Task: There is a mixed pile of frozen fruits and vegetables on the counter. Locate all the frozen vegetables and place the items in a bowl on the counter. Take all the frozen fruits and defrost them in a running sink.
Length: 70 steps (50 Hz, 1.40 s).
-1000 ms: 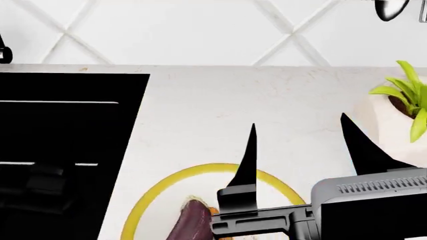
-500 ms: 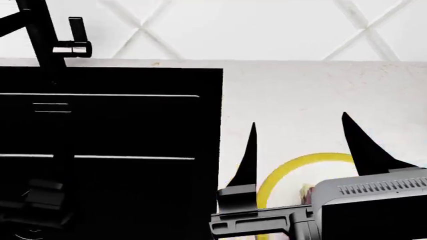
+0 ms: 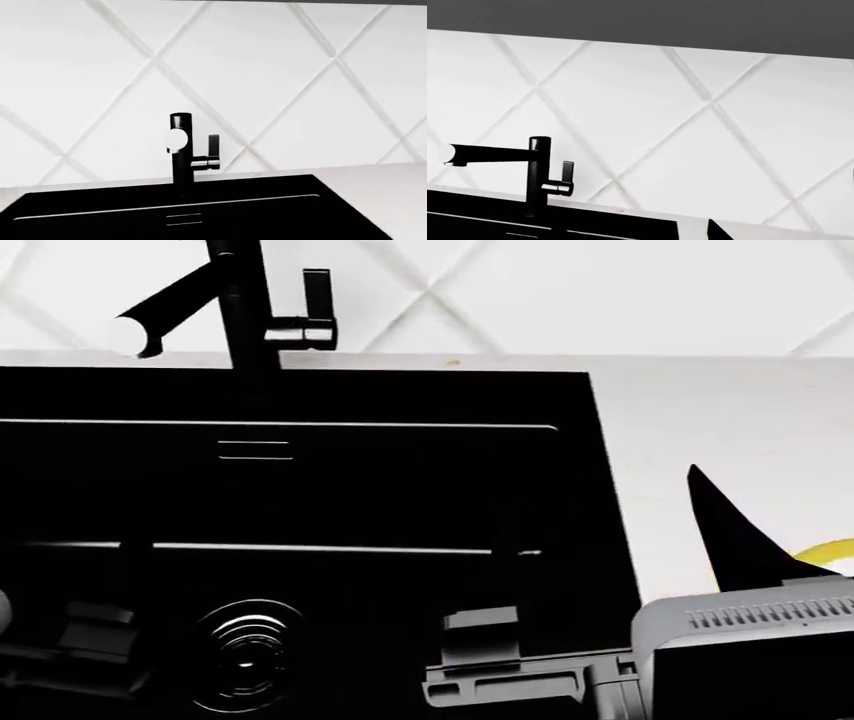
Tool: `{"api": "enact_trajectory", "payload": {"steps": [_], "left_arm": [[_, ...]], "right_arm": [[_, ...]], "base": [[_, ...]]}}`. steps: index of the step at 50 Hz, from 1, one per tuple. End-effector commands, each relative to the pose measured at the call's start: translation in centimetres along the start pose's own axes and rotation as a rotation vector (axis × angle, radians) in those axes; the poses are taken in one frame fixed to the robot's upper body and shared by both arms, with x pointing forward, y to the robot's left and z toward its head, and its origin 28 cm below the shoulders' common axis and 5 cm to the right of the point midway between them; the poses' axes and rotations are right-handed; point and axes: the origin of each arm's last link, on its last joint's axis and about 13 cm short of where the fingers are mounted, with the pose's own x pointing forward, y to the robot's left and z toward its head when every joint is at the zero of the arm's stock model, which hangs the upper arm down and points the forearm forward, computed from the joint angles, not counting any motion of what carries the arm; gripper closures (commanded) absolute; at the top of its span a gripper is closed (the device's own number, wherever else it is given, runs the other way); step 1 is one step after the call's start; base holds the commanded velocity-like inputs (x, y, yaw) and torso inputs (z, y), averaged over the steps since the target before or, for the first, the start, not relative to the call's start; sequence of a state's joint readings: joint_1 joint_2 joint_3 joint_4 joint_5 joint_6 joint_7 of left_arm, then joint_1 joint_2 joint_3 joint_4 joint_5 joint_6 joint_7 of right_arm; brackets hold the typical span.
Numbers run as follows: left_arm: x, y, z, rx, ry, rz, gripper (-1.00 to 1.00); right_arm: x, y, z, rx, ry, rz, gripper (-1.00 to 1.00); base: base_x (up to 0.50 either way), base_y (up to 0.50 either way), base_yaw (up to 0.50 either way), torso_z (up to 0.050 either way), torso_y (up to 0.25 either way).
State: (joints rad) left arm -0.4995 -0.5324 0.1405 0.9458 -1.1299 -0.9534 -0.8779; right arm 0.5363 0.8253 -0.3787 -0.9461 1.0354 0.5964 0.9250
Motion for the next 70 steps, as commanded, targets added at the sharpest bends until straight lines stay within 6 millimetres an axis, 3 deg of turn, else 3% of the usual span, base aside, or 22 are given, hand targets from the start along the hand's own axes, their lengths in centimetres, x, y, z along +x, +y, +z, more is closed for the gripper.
{"api": "enact_trajectory", "payload": {"steps": [1, 23, 50, 70], "left_arm": [[0.2, -0.1, -0.1, -0.001, 0.003, 0.001, -1.00], [0.7, -0.2, -0.4, -0.001, 0.007, 0.004, -1.00], [-0.5, 0.4, -0.2, 0.000, 0.006, 0.010, -1.00], [0.2, 0.1, -0.6, 0.001, 0.015, 0.005, -1.00]], "right_arm": [[0.0, 0.0, 0.0, -0.007, 0.002, 0.002, -1.00], [0.0, 0.0, -0.1, -0.004, 0.005, -0.001, -1.00], [0.0, 0.0, -0.2, -0.002, 0.004, 0.000, -1.00], [0.0, 0.1, -0.2, 0.001, 0.006, 0.003, -1.00]], "base": [[0.00, 0.50, 0.00, 0.000, 0.000], [0.00, 0.50, 0.00, 0.000, 0.000], [0.00, 0.50, 0.00, 0.000, 0.000], [0.00, 0.50, 0.00, 0.000, 0.000]]}}
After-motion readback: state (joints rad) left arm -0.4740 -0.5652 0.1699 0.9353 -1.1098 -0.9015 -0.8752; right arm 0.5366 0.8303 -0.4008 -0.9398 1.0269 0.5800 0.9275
